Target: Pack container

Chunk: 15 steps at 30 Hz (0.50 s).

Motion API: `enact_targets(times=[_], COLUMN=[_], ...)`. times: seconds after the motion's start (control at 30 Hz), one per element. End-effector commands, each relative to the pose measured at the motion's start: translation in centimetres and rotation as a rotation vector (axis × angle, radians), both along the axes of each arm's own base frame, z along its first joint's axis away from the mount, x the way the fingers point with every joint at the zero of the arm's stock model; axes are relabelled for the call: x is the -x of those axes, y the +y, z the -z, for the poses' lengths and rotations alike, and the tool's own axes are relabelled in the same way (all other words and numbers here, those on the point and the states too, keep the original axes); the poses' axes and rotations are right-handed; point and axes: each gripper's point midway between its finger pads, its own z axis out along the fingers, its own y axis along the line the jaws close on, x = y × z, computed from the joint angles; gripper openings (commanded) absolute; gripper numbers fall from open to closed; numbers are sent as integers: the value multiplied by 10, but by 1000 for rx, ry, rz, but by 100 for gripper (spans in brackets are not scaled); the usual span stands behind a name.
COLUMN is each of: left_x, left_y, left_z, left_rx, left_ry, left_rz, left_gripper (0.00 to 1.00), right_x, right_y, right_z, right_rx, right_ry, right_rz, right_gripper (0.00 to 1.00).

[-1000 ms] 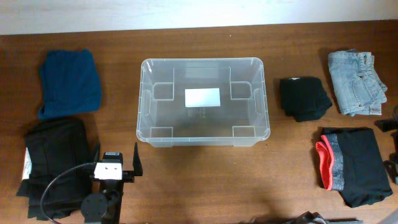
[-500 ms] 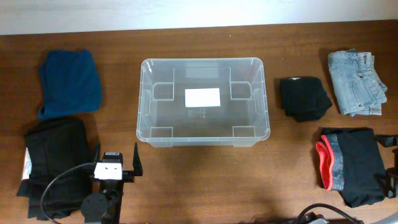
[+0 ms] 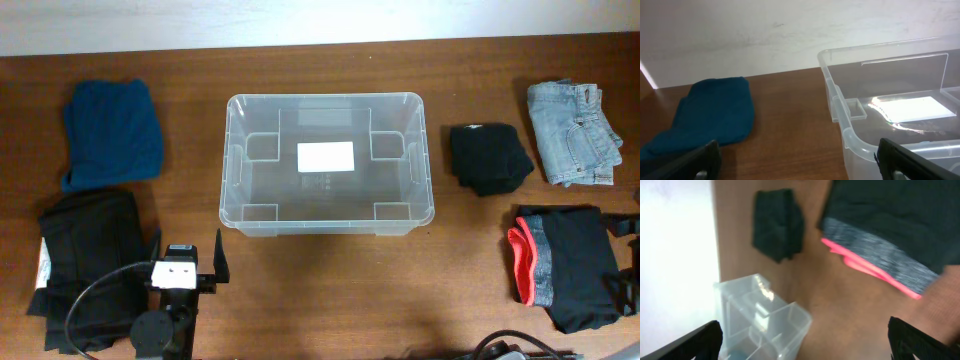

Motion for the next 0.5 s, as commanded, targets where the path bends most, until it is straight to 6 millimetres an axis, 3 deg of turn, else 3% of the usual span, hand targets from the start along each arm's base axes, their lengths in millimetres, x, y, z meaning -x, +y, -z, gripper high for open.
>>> enact_targets(times=[0.0, 0.07, 0.2, 0.37, 0.47], left_x=[0, 0, 0, 0, 0], left_y=[-1, -1, -1, -1, -1], left_z=[2, 2, 2, 2, 2], left_rx=[-15, -15, -15, -15, -15], left_ry=[-2, -2, -2, -2, -2], left_rz=[7, 7, 7, 7, 7], left_gripper=[100, 99, 99, 99, 99], right_x=[-20, -26, -23, 10, 14], right_y=[21, 31, 35, 4, 6], right_z=[-34, -51, -69, -57, -56], right_rx=[78, 101, 197, 425, 452], right_ry=[-241, -342, -365, -77, -37], right_rz=[-162, -204, -217, -95, -84], right_gripper=[98, 98, 98, 98, 98])
